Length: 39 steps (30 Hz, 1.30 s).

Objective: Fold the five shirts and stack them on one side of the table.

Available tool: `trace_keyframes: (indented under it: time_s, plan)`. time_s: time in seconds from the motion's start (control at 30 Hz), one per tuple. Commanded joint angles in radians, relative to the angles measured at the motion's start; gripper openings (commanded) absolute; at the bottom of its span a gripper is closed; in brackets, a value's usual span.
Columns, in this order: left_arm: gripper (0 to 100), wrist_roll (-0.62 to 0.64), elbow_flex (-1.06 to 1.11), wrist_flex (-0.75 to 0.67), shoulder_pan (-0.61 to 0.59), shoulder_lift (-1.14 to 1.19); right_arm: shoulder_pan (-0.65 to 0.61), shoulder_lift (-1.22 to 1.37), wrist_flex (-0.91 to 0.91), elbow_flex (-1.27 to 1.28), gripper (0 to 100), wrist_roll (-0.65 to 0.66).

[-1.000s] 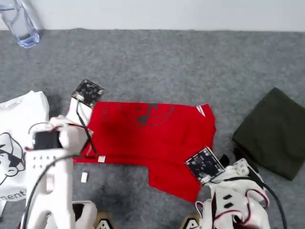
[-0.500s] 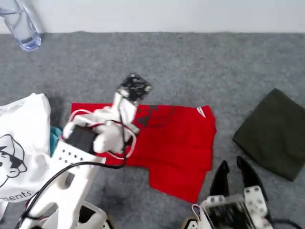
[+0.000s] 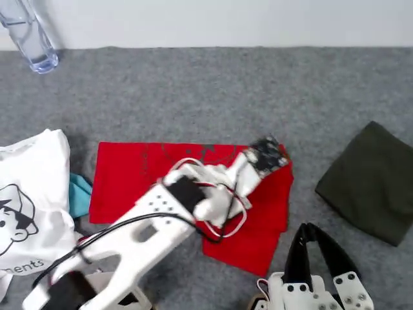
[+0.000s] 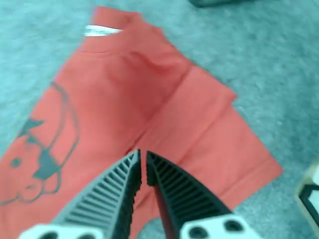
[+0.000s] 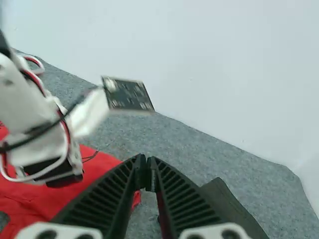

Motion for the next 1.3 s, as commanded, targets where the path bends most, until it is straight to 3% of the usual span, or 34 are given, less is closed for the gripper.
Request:
trace_keyframes:
  time_s: [0.0,0.07,0.3,0.87,1.27]
  plan:
    - [2,-0.046,-0.122,0.017,0.044,0.126,-0.085,-0.056,0.035,-0.061,1.0,-0.011]
    - [3,-0.049,-0.197,0.06,0.066,0.209,-0.085,-0.056,0.035,-0.061,1.0,-0.011]
    - [19,-0.078,-0.42,0.189,0.101,0.439,-0.085,-0.056,0.036,-0.061,0.9,-0.011]
    - [19,-0.078,-0.72,0.187,0.117,0.75,-0.085,-0.056,0.036,-0.06,0.9,-0.011]
    - [19,-0.081,-0.826,0.161,0.06,0.806,-0.085,-0.056,0.038,-0.055,0.9,-0.011]
